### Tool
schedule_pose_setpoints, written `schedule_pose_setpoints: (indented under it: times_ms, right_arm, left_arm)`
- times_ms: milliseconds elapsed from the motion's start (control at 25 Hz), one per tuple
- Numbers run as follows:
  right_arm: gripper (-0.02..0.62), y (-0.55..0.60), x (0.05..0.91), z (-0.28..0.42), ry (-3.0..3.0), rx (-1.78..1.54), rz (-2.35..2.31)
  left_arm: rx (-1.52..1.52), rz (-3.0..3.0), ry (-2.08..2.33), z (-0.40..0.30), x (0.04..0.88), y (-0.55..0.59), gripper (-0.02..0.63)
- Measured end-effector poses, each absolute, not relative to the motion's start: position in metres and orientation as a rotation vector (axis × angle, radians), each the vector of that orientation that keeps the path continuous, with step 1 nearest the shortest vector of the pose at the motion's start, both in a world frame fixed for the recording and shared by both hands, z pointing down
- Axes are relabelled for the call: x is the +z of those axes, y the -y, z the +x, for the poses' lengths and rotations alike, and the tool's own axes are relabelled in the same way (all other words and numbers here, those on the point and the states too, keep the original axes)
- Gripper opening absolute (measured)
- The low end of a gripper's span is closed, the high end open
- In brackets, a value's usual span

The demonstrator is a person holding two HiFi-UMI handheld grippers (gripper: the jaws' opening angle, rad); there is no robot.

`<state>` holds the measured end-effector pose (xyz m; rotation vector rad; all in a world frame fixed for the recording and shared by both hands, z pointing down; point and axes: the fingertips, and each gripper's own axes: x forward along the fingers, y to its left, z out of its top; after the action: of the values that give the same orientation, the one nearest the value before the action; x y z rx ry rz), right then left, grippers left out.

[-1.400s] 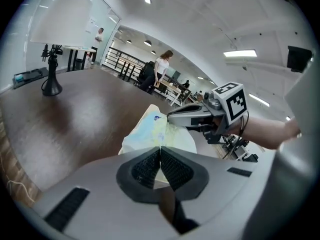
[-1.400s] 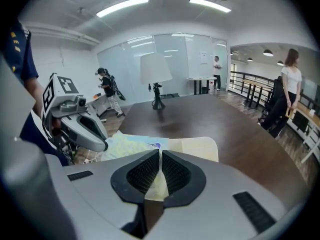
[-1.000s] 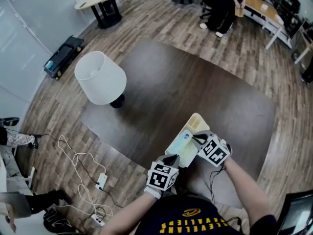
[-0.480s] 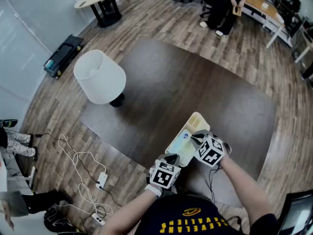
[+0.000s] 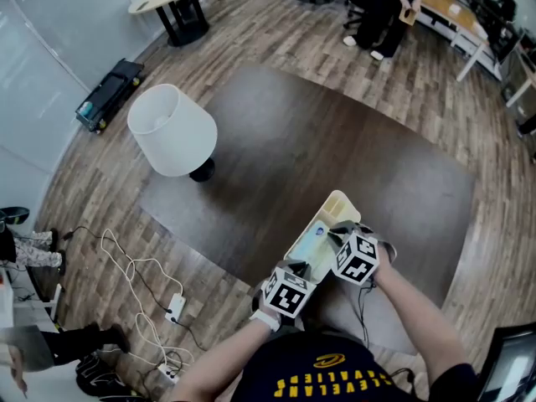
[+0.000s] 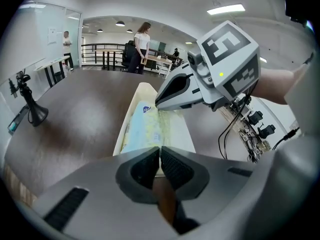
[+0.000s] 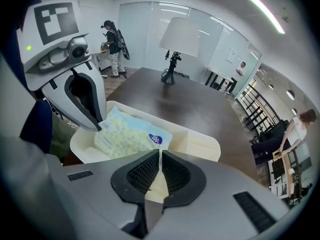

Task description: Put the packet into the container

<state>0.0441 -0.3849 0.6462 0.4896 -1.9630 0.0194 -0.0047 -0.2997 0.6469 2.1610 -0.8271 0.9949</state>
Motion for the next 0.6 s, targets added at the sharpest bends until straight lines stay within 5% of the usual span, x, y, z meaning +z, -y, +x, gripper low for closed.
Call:
schedule_pose_setpoints:
  times_ms: [600]
  right_arm:
    - [0.023,0.385,0.641,0.048,1.987,0.094,0.553]
  left_arm:
    - [0.990,2.156,0.781,-0.008,0.637,0.292,0.037]
